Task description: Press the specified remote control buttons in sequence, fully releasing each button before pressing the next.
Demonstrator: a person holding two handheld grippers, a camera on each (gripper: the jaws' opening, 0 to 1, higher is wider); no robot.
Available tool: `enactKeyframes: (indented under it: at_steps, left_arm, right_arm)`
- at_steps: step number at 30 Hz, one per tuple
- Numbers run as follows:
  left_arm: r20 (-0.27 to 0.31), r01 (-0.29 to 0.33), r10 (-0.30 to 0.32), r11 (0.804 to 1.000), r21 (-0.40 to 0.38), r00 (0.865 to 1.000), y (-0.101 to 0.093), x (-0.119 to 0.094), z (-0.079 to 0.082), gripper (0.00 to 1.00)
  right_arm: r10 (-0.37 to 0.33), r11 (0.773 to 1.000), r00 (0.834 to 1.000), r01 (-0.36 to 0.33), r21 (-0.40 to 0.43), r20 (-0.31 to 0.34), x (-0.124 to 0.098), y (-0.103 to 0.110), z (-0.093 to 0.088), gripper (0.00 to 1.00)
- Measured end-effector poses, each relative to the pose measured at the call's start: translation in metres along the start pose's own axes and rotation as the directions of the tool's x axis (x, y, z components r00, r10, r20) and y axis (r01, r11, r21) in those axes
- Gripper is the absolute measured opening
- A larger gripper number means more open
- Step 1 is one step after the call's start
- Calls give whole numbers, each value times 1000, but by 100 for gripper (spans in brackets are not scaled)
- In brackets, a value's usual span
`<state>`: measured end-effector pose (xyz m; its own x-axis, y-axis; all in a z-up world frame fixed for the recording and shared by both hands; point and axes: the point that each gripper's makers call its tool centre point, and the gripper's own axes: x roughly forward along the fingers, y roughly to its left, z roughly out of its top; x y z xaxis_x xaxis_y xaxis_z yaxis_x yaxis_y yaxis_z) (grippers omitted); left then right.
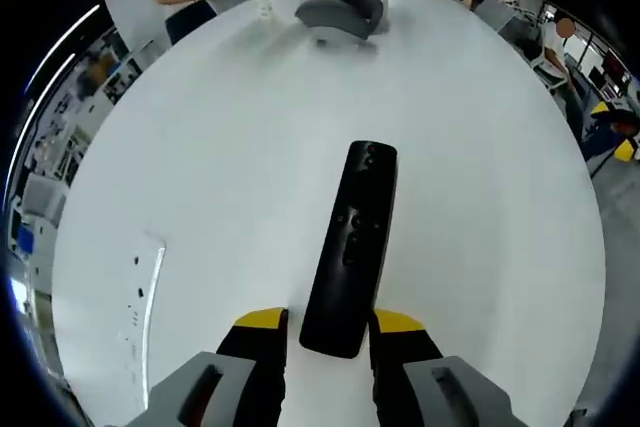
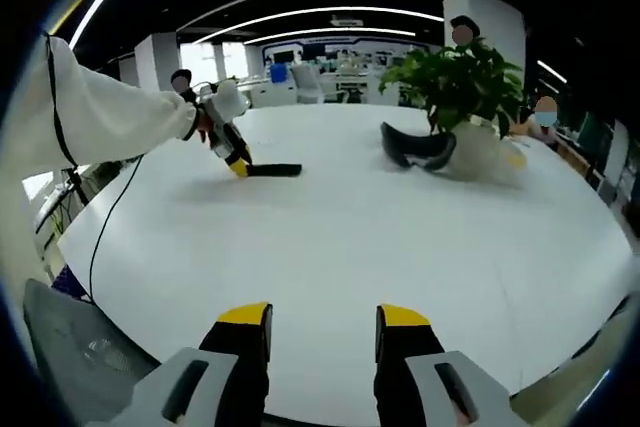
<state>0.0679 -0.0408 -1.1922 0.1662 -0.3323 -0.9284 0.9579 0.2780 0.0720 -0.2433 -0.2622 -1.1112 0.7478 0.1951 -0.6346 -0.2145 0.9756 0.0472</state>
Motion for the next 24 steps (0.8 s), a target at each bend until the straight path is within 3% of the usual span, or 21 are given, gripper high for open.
enactKeyframes:
  at_steps: [2, 4, 6, 11, 13, 17, 19, 21, 23, 24]
  left_arm:
    - [5, -25, 25, 998, -53, 1000, 2, -1, -1, 32]
    - [-30, 25, -30, 988, -150, 999, -9, -3, -9, 39]
    - [35, -1, 5, 991, -136, 999, -7, -9, -3, 41]
    - [154, 20, 20, 966, -256, 988, -19, -34, 2, 47]
    - [165, -11, 52, 970, -244, 985, -22, -43, -2, 49]
    - [239, -26, 98, 958, -284, 966, -44, -66, -9, 54]
    - [241, -45, 122, 952, -304, 963, -58, -76, -17, 60]
    - [290, -79, 179, 942, -327, 940, -67, -88, -19, 64]
    - [312, -96, 212, 932, -349, 926, -82, -99, -24, 64]
    - [314, -90, 209, 931, -354, 926, -88, -101, -28, 66]
  right_arm:
    - [-6, 1000, 1000, 6, -16, 9, -1, 0, 1, 38]
    - [-10, 1000, 1000, 10, -14, 11, -1, -1, 2, 39]
    - [-12, 1000, 1000, 12, -4, 16, -1, -3, 2, 39]
    - [-9, 1000, 1000, 10, -17, 24, -1, -1, 3, 42]
    - [-8, 1000, 1000, 8, -22, 23, -1, 0, 3, 44]
    - [-6, 999, 999, 8, -35, 49, -4, 1, 6, 44]
    - [-13, 999, 998, 16, -46, 64, -5, 0, 8, 45]
    - [-7, 999, 998, 10, -46, 66, -4, 1, 9, 45]
    - [-8, 999, 997, 12, -53, 77, -5, 1, 11, 45]
    - [-7, 999, 997, 12, -53, 79, -5, 1, 11, 45]
